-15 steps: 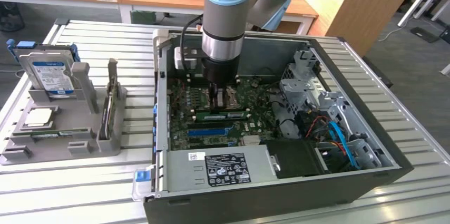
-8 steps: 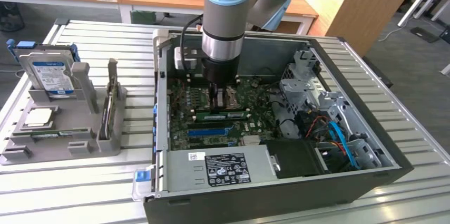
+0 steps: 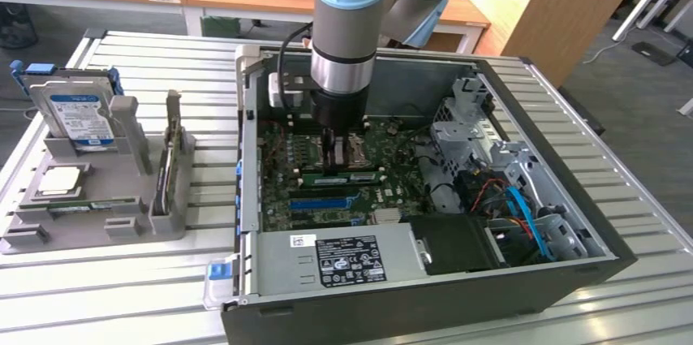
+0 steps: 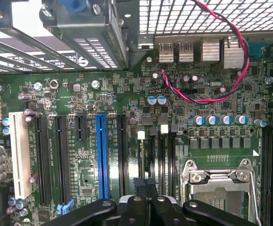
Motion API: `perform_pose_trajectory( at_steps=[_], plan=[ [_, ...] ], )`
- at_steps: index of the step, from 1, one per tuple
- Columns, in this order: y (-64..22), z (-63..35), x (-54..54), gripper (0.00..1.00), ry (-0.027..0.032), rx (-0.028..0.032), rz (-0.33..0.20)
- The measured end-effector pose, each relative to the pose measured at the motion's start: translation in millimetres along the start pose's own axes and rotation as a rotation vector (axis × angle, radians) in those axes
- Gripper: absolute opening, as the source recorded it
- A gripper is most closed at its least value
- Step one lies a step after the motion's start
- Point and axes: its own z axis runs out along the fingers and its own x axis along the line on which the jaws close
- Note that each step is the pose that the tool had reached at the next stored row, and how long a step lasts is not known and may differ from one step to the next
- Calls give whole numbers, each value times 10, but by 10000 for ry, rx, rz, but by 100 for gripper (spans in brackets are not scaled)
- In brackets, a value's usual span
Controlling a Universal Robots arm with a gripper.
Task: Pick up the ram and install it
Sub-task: 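Press down the ram until it locks into place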
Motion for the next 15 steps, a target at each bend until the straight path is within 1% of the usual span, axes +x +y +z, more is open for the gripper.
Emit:
perform_pose_trajectory(
  at_steps=[7, 9, 11, 15],
  plan=[
    [-1, -3, -1, 11, -6, 3, 1],
    [-3, -16, -2, 11, -18, 16, 1],
    [-3, -57, 1, 11, -2, -1, 0],
    [-8, -140, 3, 11, -3, -7, 0]
  ],
)
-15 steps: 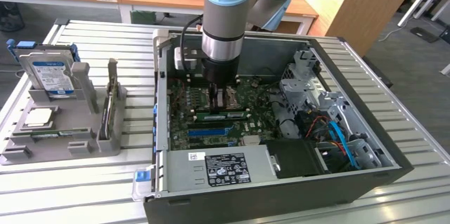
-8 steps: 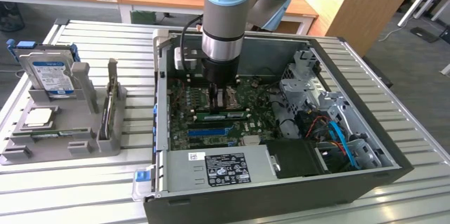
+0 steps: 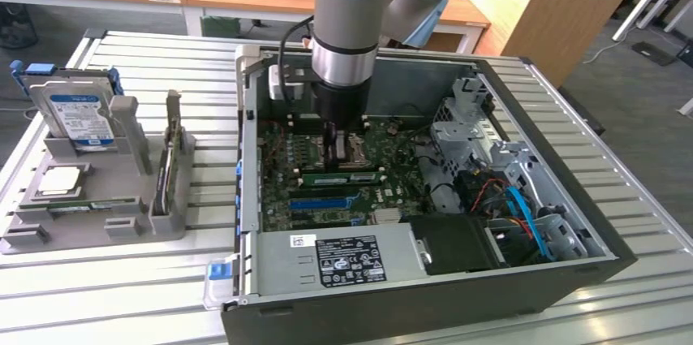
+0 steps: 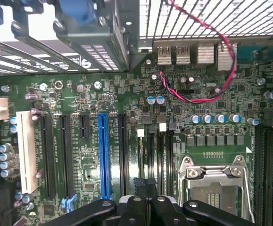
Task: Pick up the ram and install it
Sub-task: 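Press down the ram until it locks into place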
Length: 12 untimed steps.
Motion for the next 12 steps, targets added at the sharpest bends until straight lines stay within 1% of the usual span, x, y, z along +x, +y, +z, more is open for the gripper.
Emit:
perform_pose_trajectory(
  at_steps=[9, 12],
  plan=[
    [-11, -198, 5, 11, 1, -9, 0],
    [-13, -214, 5, 11, -2, -8, 0]
  ],
)
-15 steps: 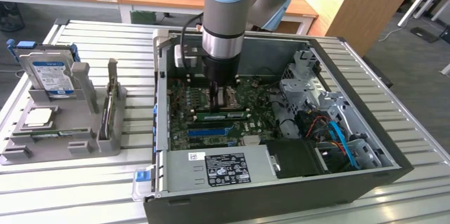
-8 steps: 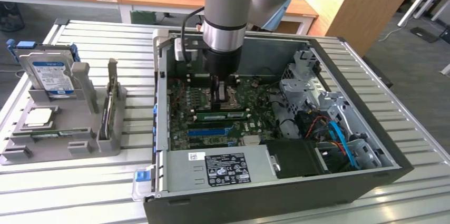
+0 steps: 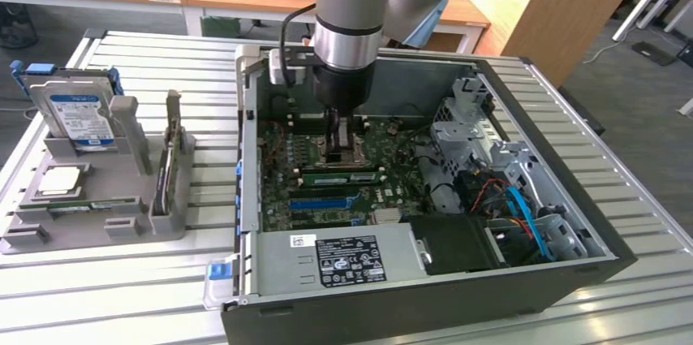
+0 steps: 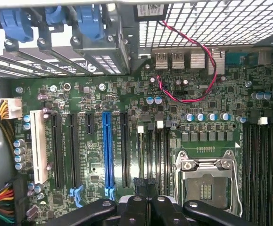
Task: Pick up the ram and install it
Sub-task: 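Press down the ram until it locks into place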
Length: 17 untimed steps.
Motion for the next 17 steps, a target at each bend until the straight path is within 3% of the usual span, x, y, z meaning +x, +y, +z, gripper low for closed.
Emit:
perform_pose_trajectory(
  at_steps=[6, 17],
  plan=[
    [-29, 0, -1, 11, 4, -5, -1],
    [-264, 13, -13, 11, 5, -62, -3]
  ],
)
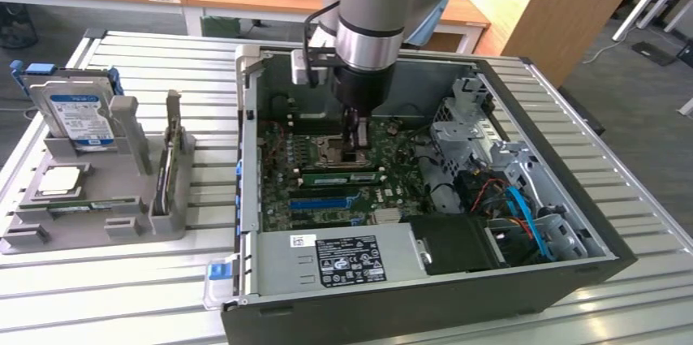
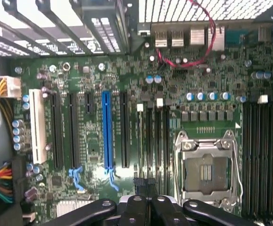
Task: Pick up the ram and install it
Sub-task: 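Press down the ram until it locks into place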
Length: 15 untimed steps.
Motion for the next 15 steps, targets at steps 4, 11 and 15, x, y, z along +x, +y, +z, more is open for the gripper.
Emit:
perform_pose_trajectory(
  at_steps=[4, 11, 15],
  plan=[
    [-64, 3, -3, 11, 1, -12, 1],
    [-78, 4, -4, 11, 1, -13, 1],
    [-78, 4, -4, 11, 1, -13, 1]
  ],
)
